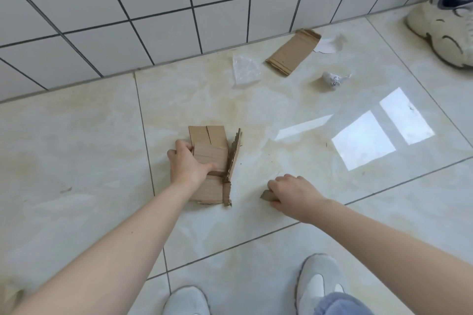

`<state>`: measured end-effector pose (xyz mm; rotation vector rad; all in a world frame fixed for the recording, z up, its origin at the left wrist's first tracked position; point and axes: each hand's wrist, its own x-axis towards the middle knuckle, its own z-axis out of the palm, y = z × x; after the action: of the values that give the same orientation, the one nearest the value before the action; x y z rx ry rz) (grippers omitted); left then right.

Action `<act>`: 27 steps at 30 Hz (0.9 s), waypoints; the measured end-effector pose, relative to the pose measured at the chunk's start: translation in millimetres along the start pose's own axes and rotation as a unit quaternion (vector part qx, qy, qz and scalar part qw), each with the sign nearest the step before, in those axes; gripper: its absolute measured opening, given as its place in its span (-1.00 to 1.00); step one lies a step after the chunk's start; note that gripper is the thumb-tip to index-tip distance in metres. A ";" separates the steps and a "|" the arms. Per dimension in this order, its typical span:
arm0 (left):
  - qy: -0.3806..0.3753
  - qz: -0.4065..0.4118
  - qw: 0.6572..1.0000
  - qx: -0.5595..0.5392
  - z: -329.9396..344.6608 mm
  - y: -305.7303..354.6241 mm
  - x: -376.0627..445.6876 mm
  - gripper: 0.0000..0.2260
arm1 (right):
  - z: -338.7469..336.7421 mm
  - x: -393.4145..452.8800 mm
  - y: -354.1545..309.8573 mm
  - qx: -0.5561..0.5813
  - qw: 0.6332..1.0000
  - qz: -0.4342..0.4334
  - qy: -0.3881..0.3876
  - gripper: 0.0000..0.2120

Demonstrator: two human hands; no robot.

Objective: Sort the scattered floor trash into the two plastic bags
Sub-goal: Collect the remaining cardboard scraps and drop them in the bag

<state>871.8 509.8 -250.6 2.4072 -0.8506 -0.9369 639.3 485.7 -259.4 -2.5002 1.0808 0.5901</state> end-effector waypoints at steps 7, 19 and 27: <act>-0.028 0.074 0.997 -0.002 -2.2 15.9 -9.3 -0.50 | -18.9 -17.7 32.5 0.219 0.965 0.136 0.046 -0.83; -0.051 0.145 0.988 0.014 -7.2 77.3 -27.8 -0.85 | -58.7 -47.0 100.4 0.335 0.904 0.240 0.117 -0.83; -0.102 0.107 0.988 -0.040 -15.9 136.0 12.7 -0.76 | -88.2 -19.4 145.9 0.265 0.915 0.251 0.174 -0.94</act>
<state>837.8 405.2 -168.1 2.1263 -1.0981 -1.1199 538.8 361.5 -196.9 -1.8839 1.7625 -0.0527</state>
